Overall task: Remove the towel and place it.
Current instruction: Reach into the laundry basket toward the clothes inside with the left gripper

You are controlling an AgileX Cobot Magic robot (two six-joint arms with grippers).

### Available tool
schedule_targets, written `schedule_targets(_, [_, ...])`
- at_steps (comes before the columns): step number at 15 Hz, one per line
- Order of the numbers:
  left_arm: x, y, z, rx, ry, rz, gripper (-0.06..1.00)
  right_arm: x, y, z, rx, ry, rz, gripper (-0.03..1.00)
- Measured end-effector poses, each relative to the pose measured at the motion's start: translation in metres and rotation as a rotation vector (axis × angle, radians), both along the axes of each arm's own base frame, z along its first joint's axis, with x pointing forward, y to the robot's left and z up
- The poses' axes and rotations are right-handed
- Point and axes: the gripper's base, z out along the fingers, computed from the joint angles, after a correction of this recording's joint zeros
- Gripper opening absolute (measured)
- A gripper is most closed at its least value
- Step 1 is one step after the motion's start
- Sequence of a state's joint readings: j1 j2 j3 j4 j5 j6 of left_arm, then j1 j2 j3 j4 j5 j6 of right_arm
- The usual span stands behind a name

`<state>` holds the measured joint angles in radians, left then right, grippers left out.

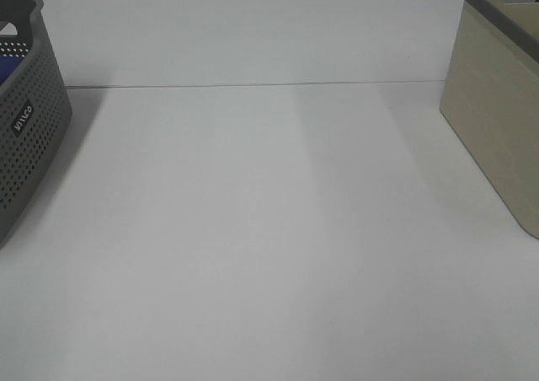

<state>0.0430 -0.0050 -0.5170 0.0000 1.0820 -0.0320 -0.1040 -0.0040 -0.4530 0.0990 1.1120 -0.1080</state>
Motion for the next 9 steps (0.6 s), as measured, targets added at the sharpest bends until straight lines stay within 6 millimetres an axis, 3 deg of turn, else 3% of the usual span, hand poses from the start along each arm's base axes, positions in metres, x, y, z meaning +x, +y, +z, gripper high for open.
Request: schedule_targets(9, [0.0005, -0.0006, 0.0040, -0.004, 0.003, -0.006, 0.96, 0.0000, 0.0000, 0.0000, 0.000, 0.000, 0.000, 0.75])
